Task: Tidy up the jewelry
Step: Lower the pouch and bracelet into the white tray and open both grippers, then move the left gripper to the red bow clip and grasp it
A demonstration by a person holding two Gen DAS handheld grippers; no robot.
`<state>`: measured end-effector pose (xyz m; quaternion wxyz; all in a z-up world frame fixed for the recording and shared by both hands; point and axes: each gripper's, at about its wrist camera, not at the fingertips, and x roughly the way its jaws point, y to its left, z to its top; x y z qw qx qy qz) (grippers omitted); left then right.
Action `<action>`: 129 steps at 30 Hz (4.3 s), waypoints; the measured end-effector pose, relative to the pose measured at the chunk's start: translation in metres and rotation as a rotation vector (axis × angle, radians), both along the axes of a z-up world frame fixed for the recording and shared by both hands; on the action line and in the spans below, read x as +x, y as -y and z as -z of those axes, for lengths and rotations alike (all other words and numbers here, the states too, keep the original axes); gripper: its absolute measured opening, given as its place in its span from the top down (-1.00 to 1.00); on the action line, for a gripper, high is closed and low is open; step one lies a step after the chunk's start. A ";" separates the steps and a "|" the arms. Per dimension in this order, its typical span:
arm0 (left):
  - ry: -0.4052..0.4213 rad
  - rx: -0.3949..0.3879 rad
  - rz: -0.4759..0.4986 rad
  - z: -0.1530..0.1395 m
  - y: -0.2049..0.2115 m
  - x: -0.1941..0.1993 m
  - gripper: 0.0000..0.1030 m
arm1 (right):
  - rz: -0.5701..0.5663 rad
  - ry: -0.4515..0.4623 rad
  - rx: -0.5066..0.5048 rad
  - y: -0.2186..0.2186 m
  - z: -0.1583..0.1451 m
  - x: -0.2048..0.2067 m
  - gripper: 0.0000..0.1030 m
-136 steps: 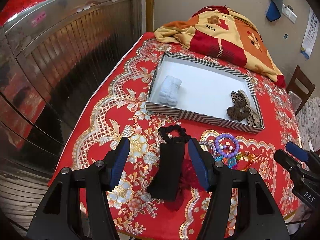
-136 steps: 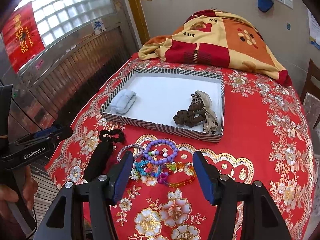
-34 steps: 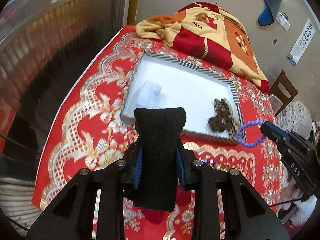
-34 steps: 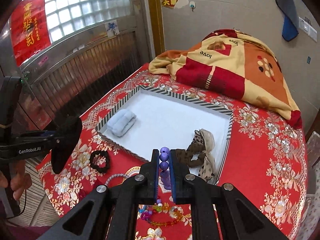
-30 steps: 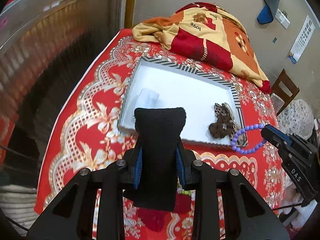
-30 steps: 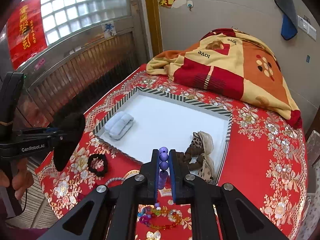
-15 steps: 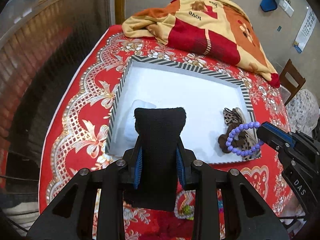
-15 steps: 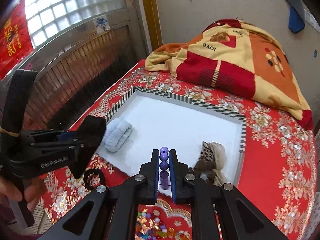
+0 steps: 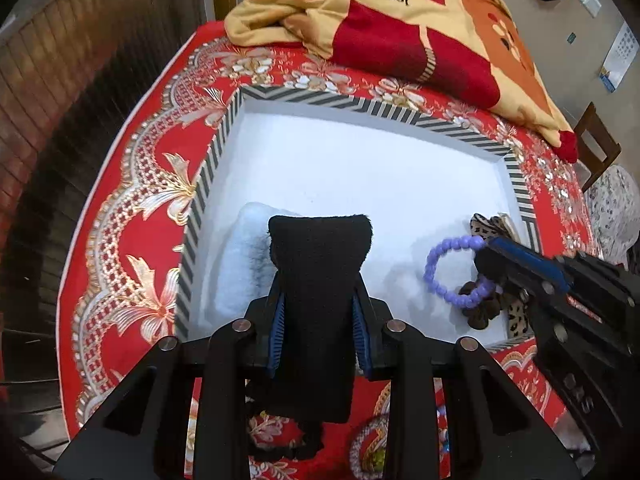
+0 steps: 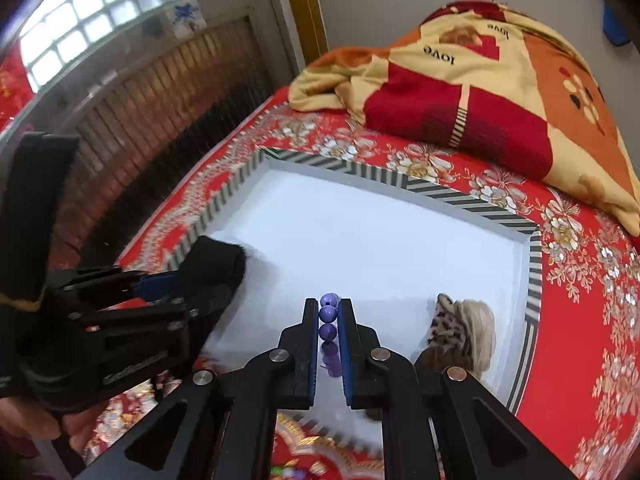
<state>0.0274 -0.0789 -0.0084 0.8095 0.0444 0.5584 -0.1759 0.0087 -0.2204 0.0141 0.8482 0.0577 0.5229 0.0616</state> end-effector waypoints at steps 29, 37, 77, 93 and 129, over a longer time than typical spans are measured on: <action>-0.010 0.028 -0.004 0.010 0.014 0.003 -0.07 | 0.168 0.010 0.041 0.047 -0.005 -0.039 0.43; 0.074 0.035 -0.027 -0.021 -0.004 -0.029 -0.07 | 0.182 0.033 0.053 0.036 -0.020 -0.078 0.42; 0.172 0.046 -0.152 -0.057 -0.069 -0.184 -0.07 | 0.094 0.093 -0.012 -0.030 -0.060 -0.209 0.25; 0.164 0.056 -0.134 -0.054 -0.061 -0.188 -0.07 | 0.109 0.057 -0.019 -0.024 -0.053 -0.209 0.12; -0.109 0.031 0.098 0.031 -0.048 -0.186 -0.26 | -0.011 -0.038 0.019 -0.032 -0.007 -0.154 0.10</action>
